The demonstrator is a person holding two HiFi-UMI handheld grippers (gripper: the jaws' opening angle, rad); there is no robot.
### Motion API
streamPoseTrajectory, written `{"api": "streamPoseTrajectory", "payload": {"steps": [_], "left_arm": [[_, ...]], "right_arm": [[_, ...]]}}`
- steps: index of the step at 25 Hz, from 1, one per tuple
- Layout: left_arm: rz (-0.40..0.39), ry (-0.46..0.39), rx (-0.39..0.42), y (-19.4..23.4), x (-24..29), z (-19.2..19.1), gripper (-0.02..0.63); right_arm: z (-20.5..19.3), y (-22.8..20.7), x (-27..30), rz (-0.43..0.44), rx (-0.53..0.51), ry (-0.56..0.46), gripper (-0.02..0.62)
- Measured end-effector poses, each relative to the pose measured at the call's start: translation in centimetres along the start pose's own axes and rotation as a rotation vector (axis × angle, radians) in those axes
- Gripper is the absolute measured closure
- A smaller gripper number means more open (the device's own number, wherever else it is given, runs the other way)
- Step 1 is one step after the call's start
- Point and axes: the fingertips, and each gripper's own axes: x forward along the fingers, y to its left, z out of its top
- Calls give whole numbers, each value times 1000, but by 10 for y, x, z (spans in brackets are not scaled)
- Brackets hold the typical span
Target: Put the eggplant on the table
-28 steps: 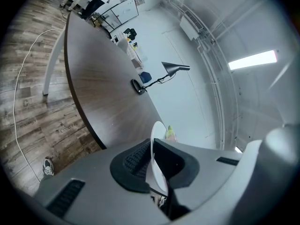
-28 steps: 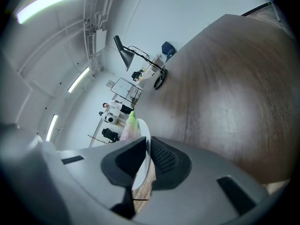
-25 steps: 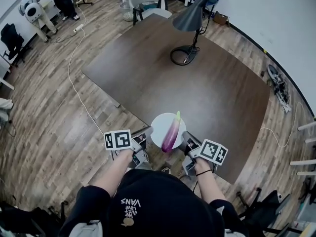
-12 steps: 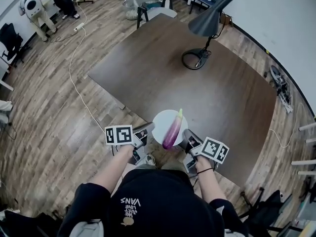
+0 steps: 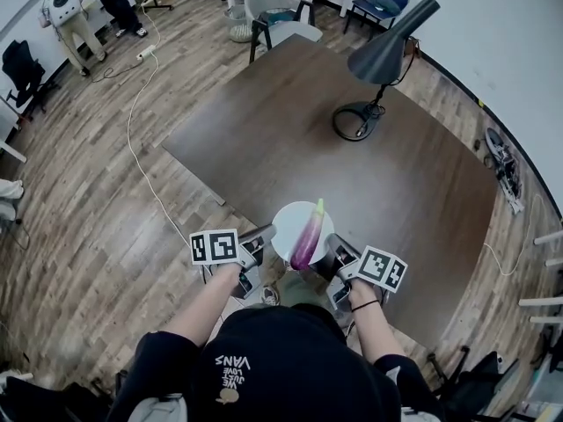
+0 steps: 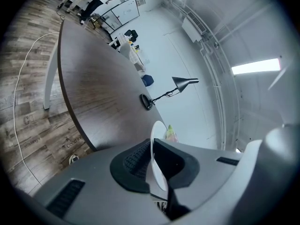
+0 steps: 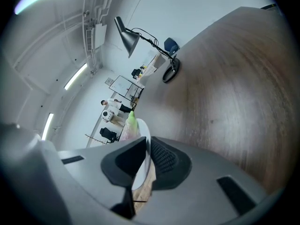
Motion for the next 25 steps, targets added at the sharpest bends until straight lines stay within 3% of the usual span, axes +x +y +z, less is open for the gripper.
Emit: {"api": "streamPoseTrajectory", "payload": {"steps": [25], "left_arm": [[60,-6,6,36,107,113,580]], "right_arm": [[121,-35,107,-21,-6,48,560]]}}
